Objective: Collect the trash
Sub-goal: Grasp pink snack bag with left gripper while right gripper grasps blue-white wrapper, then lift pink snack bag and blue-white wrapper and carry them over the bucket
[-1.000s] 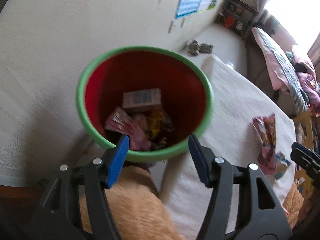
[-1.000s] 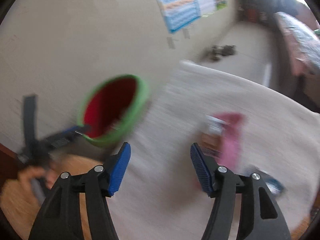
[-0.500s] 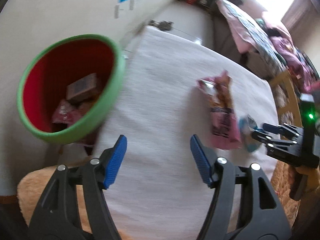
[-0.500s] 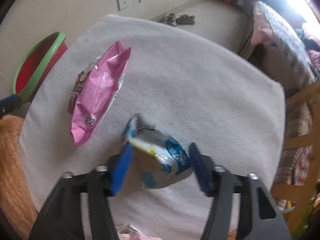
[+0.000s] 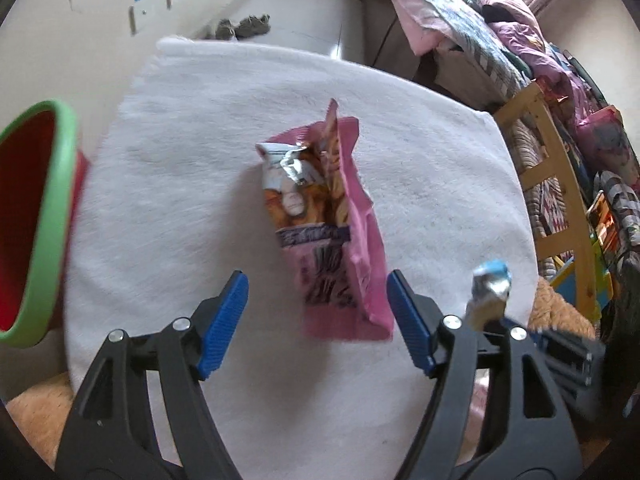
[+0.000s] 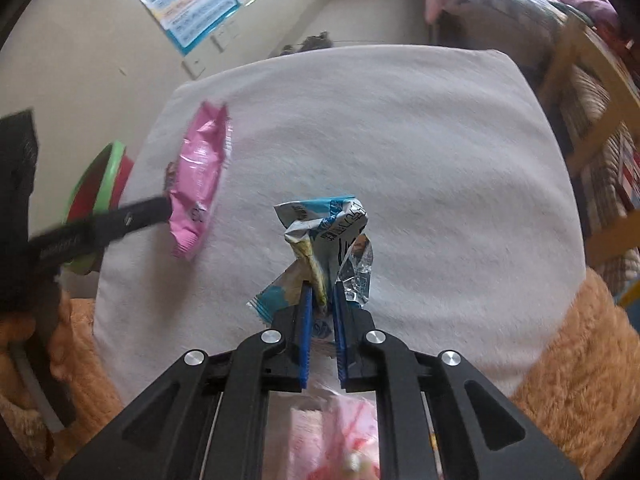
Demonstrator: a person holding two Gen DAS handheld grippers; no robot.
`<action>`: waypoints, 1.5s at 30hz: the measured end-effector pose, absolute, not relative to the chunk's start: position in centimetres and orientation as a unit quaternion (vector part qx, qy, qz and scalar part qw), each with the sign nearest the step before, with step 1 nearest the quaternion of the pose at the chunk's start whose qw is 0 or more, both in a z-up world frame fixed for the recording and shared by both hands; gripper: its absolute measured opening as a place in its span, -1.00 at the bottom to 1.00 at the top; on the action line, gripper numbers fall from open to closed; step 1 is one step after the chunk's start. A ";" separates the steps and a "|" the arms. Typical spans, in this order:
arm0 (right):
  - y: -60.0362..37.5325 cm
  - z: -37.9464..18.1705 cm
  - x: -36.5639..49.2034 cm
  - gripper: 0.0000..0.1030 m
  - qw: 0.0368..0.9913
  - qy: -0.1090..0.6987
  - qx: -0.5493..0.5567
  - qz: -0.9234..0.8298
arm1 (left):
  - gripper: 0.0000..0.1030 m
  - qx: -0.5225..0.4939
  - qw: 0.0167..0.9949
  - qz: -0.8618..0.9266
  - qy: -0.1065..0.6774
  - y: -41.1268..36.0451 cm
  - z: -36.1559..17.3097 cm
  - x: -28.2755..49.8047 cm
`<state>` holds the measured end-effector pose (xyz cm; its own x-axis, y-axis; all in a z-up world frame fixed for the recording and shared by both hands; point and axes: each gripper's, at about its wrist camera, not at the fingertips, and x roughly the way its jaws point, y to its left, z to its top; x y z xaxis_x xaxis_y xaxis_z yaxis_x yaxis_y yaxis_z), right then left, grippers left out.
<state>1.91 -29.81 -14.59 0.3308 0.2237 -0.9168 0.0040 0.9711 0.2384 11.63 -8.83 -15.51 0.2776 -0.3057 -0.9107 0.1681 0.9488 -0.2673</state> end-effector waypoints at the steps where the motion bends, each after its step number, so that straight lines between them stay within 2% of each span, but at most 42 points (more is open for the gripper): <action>1: -29.9 -14.5 1.9 -0.82 0.811 0.573 0.100 0.066 | 0.33 -0.062 0.794 -0.145 0.587 -9.0 -15.8 12.0; 5: -29.7 -13.9 2.1 -0.81 0.817 0.566 0.091 0.068 | 0.31 -0.054 0.782 -0.158 0.600 -10.5 -16.7 13.2; 8: -29.4 -14.0 2.3 -0.81 0.816 0.566 0.092 0.072 | -0.05 -0.025 0.773 -0.162 0.613 -11.4 -17.8 13.4; 13: -29.6 -14.2 2.3 -0.81 0.817 0.564 0.101 0.069 | -0.22 -0.025 0.777 -0.177 0.604 -10.8 -17.3 12.0; 17: -29.6 -14.2 2.3 -0.81 0.816 0.564 0.104 0.071 | -0.24 0.001 0.781 -0.178 0.598 -9.5 -16.2 9.9; 24: -29.3 -14.3 2.4 -0.81 0.814 0.566 0.104 0.073 | -0.23 -0.004 0.777 -0.175 0.604 -7.1 -15.9 7.0; 32: -29.4 -14.2 2.3 -0.81 0.814 0.567 0.106 0.072 | 0.05 -0.036 0.779 -0.155 0.606 -6.1 -16.5 6.9; 34: -29.3 -14.2 2.3 -0.81 0.813 0.567 0.106 0.073 | 0.29 -0.044 0.781 -0.151 0.604 -6.1 -16.4 7.1; 39: -29.2 -14.2 2.3 -0.81 0.813 0.568 0.103 0.075 | 0.29 -0.069 0.777 -0.155 0.607 -6.3 -16.6 7.6; 41: -29.2 -14.2 2.4 -0.81 0.813 0.569 0.103 0.075 | 0.17 -0.062 0.779 -0.154 0.604 -6.3 -16.6 7.5; 43: -29.2 -14.3 2.4 -0.81 0.813 0.568 0.103 0.075 | -0.24 -0.058 0.780 -0.154 0.604 -6.2 -16.6 7.3; 45: -29.2 -14.3 2.4 -0.81 0.813 0.568 0.104 0.074 | -0.31 -0.060 0.781 -0.152 0.603 -6.0 -16.6 7.2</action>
<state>2.43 -29.16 -14.27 0.3435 0.2392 -0.9082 -0.0026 0.9673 0.2538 7.20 -5.97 -16.57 0.2266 -0.3096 -0.9235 0.1653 0.9466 -0.2768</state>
